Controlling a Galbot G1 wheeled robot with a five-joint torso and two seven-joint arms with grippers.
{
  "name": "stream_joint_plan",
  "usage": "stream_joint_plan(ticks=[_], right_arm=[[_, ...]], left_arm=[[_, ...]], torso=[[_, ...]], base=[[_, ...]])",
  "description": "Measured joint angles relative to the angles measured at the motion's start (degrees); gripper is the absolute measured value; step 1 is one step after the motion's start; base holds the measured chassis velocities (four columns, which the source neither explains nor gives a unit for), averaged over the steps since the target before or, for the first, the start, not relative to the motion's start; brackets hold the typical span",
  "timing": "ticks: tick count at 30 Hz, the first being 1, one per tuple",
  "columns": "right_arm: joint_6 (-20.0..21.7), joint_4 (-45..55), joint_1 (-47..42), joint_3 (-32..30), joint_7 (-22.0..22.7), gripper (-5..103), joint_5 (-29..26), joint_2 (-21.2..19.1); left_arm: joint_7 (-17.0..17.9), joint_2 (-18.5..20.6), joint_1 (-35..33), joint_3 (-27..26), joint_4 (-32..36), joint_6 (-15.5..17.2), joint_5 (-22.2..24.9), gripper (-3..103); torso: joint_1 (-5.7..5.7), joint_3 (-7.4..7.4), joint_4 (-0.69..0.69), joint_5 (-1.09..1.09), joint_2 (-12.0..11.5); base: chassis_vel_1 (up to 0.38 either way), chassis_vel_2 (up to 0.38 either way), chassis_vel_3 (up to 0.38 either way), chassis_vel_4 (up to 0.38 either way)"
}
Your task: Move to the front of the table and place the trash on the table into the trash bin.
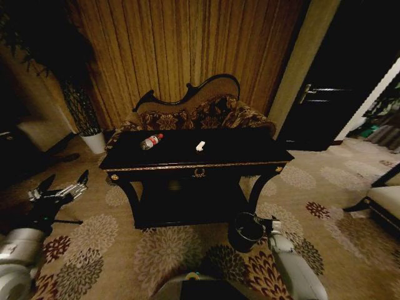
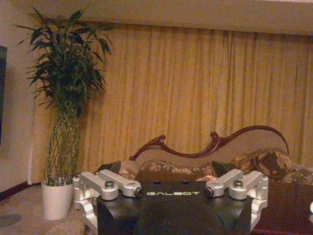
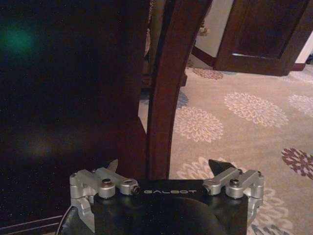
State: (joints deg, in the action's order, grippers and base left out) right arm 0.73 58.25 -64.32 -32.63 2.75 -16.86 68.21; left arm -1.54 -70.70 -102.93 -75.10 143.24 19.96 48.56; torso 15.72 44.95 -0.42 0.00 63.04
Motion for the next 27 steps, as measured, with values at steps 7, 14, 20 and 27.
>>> stream_joint_plan(ticks=[7,14,20,27], right_arm=[[0.0,0.4,-0.3,-0.3,-0.1,100,-0.8,-0.4],[-1.1,7.7,-3.0,-1.3,-0.1,100,-1.9,-1.2],[1.3,27.0,-9.3,-2.8,-0.8,100,-7.5,-3.3],[4.4,47.1,-15.0,-4.2,-0.2,100,-12.9,-4.7]], left_arm=[[0.0,-0.1,0.0,0.0,0.0,0.1,0.0,100],[0.0,-0.2,0.1,0.0,0.0,0.1,0.0,100],[0.0,-0.3,0.2,0.3,0.0,0.2,0.0,100],[0.0,-0.3,0.1,0.3,0.0,0.2,0.0,100]], torso=[[0.0,0.0,0.0,0.0,0.0],[0.0,0.0,0.0,0.01,0.0],[0.0,0.0,0.0,-0.02,0.0],[0.0,0.0,-0.01,-0.01,0.0]], base=[[0.0,0.0,0.0,0.0],[0.0,0.0,0.0,0.0],[0.0,0.0,0.0,0.0],[0.0,0.0,0.0,0.0]])
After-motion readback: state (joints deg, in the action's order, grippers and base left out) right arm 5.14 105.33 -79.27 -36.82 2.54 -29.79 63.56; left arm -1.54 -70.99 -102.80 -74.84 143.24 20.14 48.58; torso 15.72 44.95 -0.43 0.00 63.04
